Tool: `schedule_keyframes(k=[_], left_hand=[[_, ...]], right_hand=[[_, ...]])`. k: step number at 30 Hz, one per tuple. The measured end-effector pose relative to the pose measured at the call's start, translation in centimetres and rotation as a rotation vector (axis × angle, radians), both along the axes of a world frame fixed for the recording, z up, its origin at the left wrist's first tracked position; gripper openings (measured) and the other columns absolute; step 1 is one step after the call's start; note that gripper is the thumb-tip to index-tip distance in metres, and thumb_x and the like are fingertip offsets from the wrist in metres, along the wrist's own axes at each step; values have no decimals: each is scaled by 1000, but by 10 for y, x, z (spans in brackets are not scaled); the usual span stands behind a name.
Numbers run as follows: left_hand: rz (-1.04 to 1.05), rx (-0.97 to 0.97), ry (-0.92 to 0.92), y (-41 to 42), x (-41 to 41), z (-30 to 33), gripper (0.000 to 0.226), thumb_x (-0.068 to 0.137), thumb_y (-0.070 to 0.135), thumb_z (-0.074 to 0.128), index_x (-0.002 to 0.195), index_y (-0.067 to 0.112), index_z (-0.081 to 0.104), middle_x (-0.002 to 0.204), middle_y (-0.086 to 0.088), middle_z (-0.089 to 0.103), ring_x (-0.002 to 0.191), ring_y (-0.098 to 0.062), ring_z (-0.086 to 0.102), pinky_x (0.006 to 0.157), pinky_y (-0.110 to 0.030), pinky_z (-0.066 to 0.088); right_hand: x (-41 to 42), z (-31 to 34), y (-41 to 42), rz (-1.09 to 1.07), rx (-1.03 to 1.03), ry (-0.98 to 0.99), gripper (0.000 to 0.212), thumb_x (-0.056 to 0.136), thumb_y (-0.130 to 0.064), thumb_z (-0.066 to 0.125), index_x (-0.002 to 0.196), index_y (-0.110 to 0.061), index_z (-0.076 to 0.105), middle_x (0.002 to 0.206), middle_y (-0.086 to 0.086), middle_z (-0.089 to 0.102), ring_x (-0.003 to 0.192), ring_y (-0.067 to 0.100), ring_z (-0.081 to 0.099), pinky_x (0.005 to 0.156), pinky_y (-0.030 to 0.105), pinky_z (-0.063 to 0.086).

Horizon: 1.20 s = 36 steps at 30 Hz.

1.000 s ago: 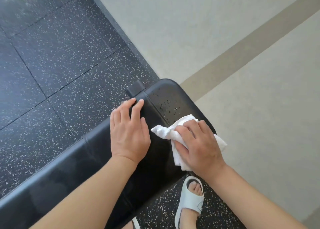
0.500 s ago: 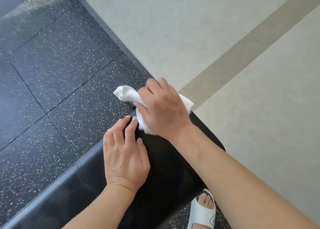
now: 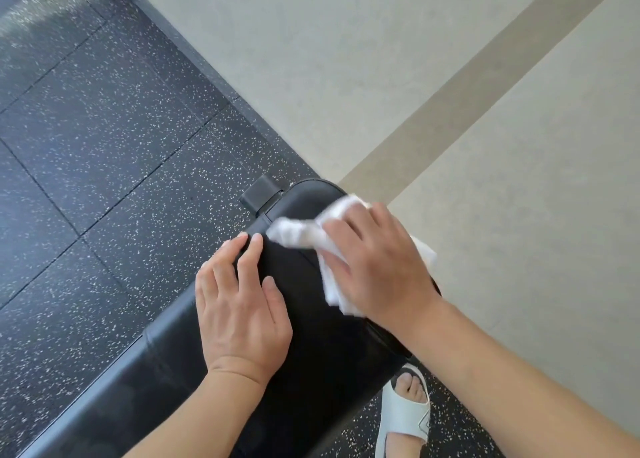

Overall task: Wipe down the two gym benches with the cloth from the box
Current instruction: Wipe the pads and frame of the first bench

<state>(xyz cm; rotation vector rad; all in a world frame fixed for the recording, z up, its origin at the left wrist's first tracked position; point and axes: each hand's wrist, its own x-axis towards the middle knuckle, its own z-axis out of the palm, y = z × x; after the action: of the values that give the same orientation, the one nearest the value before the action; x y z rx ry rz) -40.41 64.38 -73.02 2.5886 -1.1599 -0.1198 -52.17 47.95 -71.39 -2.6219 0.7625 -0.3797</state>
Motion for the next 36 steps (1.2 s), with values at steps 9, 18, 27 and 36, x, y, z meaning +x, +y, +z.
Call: schedule_keyframes(k=[9,18,27,36], left_hand=[[15,6,8,-1,-2,2,54,96,23,43,146,5,52,146,-17,48,128,-44,49,115,-58,37],[-8,10,16,0,-1,0,54,96,22,44,147,4,51,149,-16,48,137,-41,49,119,-56,34],[-11,11,24,2,0,-1,54,96,23,44,147,4,51,150,-17,48,136,-42,48,118,-58,35],[-11,16,33,2,0,1,54,97,25,42,147,7,49,149,-16,48,135,-43,48,114,-62,38]], right_hand=[[102,-7,-32,32,-30,94,23,102,-37,47,107,-21,62,114,1,60,105,26,52,80,37,45],[-85,-2,15,149,6,23,14,95,-18,67,107,-14,74,96,2,64,77,29,51,65,47,50],[78,2,-25,61,65,59,23,100,-36,56,103,-16,67,106,6,62,97,31,54,76,44,46],[137,-1,-55,399,177,396,31,97,-47,52,86,-21,61,92,-6,62,93,18,54,77,35,44]])
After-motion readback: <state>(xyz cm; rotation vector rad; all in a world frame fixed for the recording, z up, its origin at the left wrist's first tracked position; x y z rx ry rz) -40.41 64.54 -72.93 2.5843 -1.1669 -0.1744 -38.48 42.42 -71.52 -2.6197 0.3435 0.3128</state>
